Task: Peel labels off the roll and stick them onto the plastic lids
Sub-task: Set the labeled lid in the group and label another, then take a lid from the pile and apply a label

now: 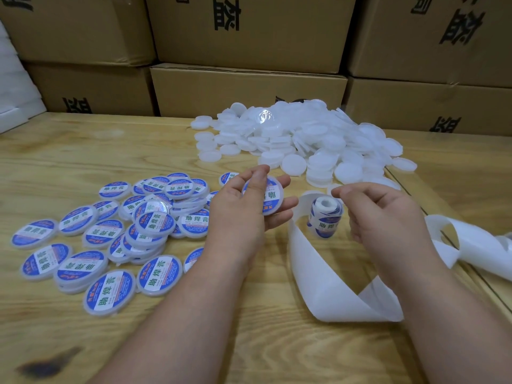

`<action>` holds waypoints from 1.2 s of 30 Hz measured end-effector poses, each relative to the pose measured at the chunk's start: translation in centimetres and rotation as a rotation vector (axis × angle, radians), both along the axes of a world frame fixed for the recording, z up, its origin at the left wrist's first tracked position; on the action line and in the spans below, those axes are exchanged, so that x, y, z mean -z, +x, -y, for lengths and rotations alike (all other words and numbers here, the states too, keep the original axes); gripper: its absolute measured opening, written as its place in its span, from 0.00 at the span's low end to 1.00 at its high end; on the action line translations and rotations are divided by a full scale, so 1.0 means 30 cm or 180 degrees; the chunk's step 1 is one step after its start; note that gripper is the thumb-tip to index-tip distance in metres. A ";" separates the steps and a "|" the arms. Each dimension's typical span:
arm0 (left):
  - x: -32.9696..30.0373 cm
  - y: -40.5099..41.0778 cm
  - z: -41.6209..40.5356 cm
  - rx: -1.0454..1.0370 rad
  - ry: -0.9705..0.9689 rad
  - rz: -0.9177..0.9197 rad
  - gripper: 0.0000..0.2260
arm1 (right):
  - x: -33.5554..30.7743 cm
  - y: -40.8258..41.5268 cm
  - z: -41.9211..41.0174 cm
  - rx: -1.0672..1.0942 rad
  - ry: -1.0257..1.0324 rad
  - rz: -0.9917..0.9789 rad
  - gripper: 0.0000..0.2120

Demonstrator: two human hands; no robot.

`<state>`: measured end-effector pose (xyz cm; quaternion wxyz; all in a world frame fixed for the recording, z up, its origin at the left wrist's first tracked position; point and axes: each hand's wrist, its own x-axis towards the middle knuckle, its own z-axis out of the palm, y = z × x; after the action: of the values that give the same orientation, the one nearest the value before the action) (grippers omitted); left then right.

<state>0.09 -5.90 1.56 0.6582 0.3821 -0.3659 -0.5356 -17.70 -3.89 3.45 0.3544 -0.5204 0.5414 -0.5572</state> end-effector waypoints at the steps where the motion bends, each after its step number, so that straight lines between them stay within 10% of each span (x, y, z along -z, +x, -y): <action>1: 0.001 0.003 0.001 -0.0078 0.0021 0.0076 0.07 | 0.006 0.003 -0.001 -0.0012 -0.0086 -0.0159 0.09; 21: -0.001 0.182 0.019 -0.1889 0.0166 0.3692 0.07 | 0.020 0.041 -0.037 -0.1046 0.0435 -0.1296 0.05; 26: -0.021 0.077 -0.021 -0.1563 -0.0897 0.3127 0.10 | 0.007 0.015 -0.038 -0.1416 0.0746 -0.1580 0.06; 36: 0.014 -0.050 -0.068 0.0454 -0.0177 0.2359 0.14 | 0.012 0.012 -0.020 -0.1265 0.1038 -0.0915 0.25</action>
<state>-1.43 -3.86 1.15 0.4524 0.5056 -0.6192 -0.3954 -17.32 -3.29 3.10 0.4552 -0.6260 0.5559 -0.3031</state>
